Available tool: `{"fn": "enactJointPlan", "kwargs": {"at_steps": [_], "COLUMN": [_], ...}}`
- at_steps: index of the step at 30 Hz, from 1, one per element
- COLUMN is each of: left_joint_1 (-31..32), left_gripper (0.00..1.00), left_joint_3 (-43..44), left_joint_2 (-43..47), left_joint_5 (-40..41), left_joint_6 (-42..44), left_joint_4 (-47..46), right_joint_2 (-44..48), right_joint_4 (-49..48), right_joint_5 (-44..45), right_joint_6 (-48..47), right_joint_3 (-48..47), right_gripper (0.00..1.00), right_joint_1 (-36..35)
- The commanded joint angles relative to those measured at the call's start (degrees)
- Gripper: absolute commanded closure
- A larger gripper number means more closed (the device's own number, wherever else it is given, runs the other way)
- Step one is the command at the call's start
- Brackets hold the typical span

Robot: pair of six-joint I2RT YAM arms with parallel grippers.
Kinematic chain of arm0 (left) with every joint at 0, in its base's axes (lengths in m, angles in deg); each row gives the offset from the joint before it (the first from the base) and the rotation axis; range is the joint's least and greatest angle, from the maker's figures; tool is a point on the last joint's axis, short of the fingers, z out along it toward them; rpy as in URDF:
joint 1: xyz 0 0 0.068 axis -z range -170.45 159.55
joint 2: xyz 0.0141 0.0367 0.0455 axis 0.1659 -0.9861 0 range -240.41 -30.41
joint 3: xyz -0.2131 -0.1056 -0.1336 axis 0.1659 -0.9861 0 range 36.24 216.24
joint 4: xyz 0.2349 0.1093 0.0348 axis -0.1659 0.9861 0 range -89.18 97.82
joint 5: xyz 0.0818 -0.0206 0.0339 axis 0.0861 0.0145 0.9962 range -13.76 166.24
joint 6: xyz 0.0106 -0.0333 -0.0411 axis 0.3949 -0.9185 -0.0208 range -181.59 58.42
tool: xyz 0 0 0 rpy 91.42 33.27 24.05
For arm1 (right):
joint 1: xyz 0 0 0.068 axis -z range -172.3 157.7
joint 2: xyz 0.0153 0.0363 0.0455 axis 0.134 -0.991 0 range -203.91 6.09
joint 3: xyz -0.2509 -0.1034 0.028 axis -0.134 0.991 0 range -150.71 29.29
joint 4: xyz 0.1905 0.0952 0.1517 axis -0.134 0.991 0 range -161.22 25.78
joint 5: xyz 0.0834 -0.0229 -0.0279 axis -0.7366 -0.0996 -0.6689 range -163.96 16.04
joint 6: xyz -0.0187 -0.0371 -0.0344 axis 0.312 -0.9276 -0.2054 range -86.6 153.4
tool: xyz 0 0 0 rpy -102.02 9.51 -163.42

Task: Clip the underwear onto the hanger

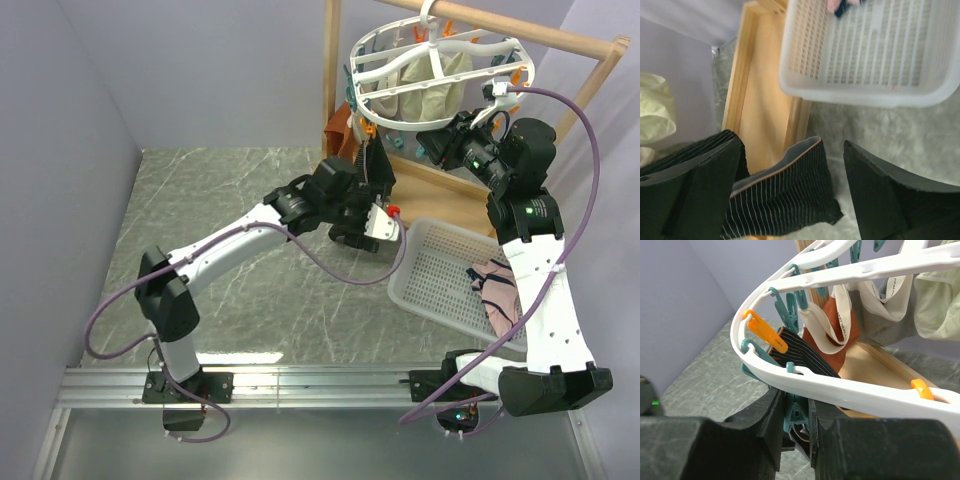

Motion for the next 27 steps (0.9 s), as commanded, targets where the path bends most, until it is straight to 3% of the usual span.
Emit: {"fn": "enactJointPlan", "kwargs": {"at_steps": [1, 5, 14, 27], "left_joint_1": [0.3, 1.5, 3.2, 5.1], "left_gripper": [0.11, 0.11, 0.13, 0.13], "left_joint_3": [7.1, 17.7, 27.6, 31.8], "left_joint_2": [-3.4, -10.8, -18.3, -22.6], "left_joint_5": [1.4, 6.3, 19.1, 27.6], "left_joint_6": [13.6, 24.5, 31.8, 33.2], "left_joint_4": [12.5, 24.2, 34.3, 33.7], "right_joint_2": [-0.1, 0.0, 0.4, 0.8], "right_joint_4": [-0.7, -0.3, -0.5, -0.3], "right_joint_5": [0.5, 0.7, 1.1, 1.0], "right_joint_6": [0.4, 0.2, -0.5, -0.5], "right_joint_3": [-3.0, -3.0, -2.1, -1.3], "right_gripper": [1.0, 1.0, 1.0, 1.0], "right_joint_1": [-0.6, -0.9, -1.2, -1.4]}}
